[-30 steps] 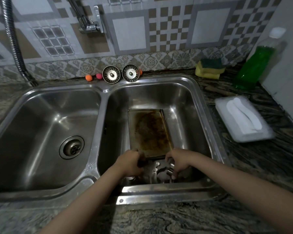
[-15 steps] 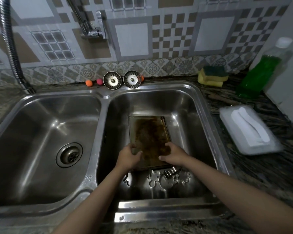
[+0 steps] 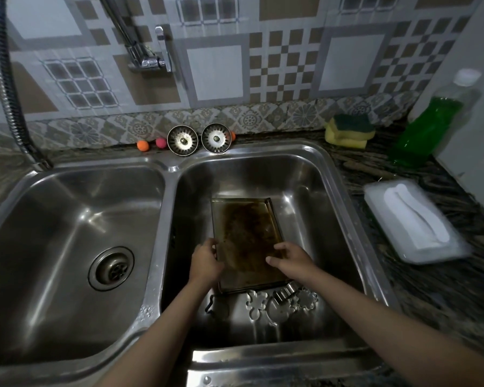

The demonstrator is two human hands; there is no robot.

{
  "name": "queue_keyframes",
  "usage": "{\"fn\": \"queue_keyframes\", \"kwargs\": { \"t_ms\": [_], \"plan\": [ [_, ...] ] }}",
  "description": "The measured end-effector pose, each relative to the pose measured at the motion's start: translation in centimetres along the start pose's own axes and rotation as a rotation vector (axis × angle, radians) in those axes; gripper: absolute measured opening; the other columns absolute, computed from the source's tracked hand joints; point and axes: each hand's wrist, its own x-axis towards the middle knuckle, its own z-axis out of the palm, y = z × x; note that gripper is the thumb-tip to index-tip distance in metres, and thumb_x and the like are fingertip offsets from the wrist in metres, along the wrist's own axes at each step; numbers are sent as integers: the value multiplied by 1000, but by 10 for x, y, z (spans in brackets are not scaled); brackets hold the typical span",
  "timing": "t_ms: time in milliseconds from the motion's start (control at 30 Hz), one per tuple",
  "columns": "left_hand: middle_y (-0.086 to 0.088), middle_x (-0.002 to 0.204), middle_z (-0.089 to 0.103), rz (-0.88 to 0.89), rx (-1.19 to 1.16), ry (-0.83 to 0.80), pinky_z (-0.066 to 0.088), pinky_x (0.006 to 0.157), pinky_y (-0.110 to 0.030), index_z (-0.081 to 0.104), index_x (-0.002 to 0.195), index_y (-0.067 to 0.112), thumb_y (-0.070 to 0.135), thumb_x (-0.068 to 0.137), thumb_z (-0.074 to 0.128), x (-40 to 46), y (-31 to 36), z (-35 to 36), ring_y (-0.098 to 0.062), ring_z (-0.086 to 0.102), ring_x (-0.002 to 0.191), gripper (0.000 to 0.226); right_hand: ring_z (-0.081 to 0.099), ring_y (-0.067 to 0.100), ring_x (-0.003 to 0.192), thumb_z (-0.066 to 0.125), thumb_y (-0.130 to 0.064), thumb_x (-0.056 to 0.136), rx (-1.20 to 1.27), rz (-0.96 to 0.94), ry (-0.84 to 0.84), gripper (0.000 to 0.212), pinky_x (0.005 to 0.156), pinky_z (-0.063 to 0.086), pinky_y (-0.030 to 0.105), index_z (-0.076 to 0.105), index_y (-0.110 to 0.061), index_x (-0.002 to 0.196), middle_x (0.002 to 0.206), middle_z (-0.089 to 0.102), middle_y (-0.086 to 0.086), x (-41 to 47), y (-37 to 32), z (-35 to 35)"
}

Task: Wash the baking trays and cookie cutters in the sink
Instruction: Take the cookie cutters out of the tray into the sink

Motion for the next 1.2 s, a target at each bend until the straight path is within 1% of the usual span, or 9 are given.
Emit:
{"fn": "queue_keyframes", "kwargs": {
  "t_ms": [300,400,500,633,733,800,867,1033,1200],
  "plan": [
    [-18,123,54,39,69,-43,51,91,-36,52,132,11,9,79,66,2,-3,-5,-30,60,108,55,48,24,123,68,-24,86,110,1,44,40,98,44,34,56,-18,124,130,50,8,-6,3,4],
    [-17,125,56,42,49,-86,50,95,-39,51,133,11,6,75,67,7,-7,-4,-30,56,116,61,53,20,113,70,-24,84,170,25,67,32,93,43,28,61,-18,114,120,56,4,-3,4,5],
    [-15,130,53,51,60,-118,46,100,-35,48,135,12,6,74,67,9,-5,-6,-29,54,119,64,60,21,106,75,-27,79,273,72,78,23,97,49,40,64,-19,97,114,64,6,3,3,2],
    [-8,118,53,43,-4,-142,48,87,-29,52,130,13,9,78,70,9,-3,-10,-26,58,109,55,60,25,106,78,-45,64,360,128,57,38,98,46,54,65,-22,91,106,67,5,7,6,-1],
    [-7,110,61,11,-58,-170,49,75,-25,57,120,12,6,76,72,9,-5,-10,-25,61,105,47,58,19,105,71,-31,82,336,84,92,25,97,45,38,64,-14,97,103,65,2,-1,-5,3],
    [-10,118,60,-16,-83,-168,51,81,-29,56,123,12,5,75,70,8,-5,-9,-27,59,111,50,56,18,105,70,-28,84,335,77,114,24,93,45,33,63,-13,101,108,63,1,-4,-8,4],
    [-11,127,55,-22,-73,-159,50,87,-31,51,131,12,4,76,68,8,-3,-7,-27,55,117,58,57,21,109,71,-29,82,355,74,117,23,99,46,40,63,-17,100,114,63,4,-5,-8,4],
    [-10,124,60,37,7,-82,45,84,-26,55,126,8,1,77,67,4,-1,-5,-26,57,113,51,55,23,113,72,-32,81,397,84,125,28,102,44,48,61,-21,104,121,60,6,-4,-3,1],
    [-7,123,60,59,96,-34,42,79,-26,52,128,15,12,80,68,4,2,-10,-25,58,110,50,45,26,120,66,-37,85,419,148,44,30,103,36,58,57,-28,112,126,52,-1,-10,-4,0]
  ]
}}
